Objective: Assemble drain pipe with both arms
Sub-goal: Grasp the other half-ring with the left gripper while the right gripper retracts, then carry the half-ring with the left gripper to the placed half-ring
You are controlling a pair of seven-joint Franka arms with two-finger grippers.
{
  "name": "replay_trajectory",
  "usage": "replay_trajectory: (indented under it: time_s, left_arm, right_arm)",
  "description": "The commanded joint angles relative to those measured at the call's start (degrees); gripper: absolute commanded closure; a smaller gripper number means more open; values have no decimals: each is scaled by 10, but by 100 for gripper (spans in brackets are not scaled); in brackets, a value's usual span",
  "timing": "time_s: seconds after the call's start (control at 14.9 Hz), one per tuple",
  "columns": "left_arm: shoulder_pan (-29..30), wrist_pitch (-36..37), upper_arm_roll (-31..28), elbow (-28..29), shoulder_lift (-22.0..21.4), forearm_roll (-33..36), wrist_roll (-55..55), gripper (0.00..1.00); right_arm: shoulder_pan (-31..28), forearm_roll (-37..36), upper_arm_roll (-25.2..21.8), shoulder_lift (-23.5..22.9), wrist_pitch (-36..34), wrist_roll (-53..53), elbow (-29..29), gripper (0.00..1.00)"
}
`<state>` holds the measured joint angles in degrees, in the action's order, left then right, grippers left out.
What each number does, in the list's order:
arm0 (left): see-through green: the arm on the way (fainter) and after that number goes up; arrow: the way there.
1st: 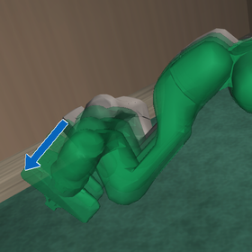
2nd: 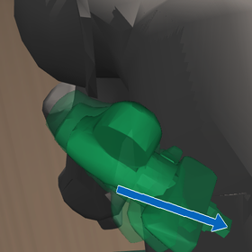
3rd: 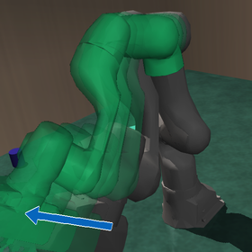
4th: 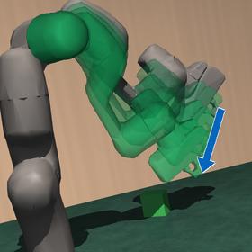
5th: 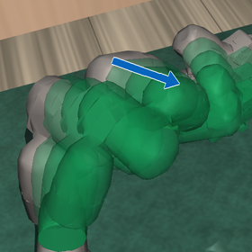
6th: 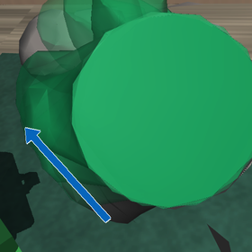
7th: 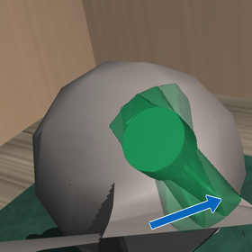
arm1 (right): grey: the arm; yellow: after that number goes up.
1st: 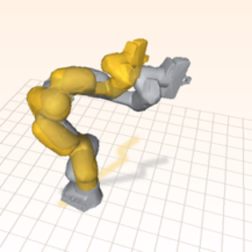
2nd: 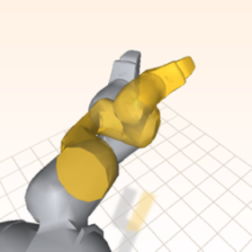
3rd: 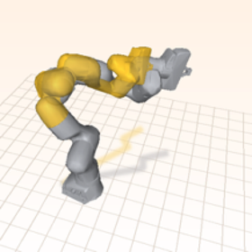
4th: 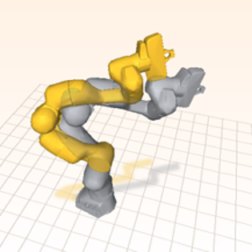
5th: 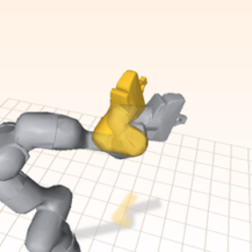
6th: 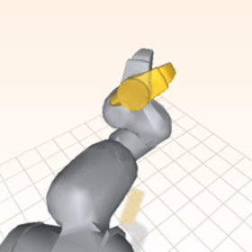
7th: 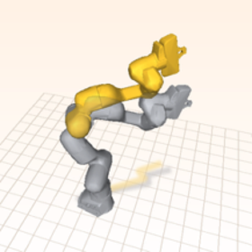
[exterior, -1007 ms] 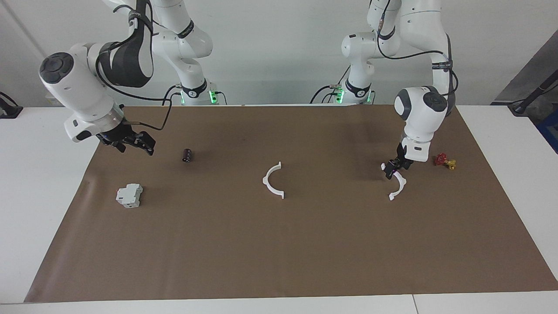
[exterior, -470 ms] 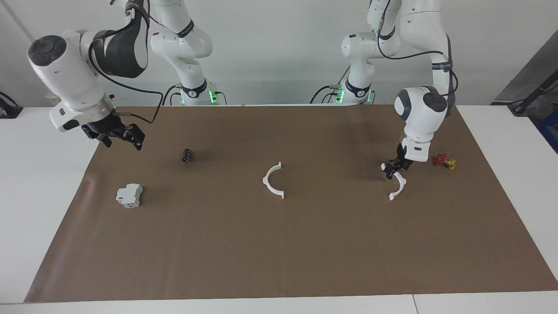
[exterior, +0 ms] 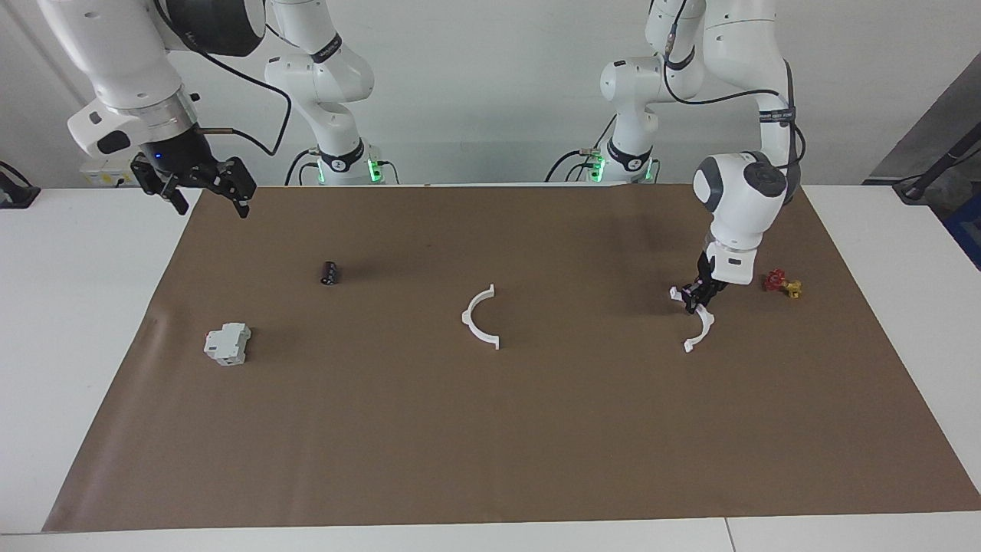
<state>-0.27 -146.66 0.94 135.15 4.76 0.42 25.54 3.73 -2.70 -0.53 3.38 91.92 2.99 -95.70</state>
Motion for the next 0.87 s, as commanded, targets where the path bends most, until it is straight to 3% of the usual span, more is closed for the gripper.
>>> replay_trajectory:
  time_s: [0.0,0.34,0.81]
  left_arm:
    - [-11,-8,-4,-5,3,-2,-1,100]
    - [-107,90,-7,-111,19,-2,132,100]
    - [-243,125,-7,-153,31,12,294,100]
  right_arm:
    - [-7,2,-1,-2,-50,4,37,0]
    - [-24,31,-8,-6,-50,3,40,0]
    - [-28,31,-7,1,-50,5,28,0]
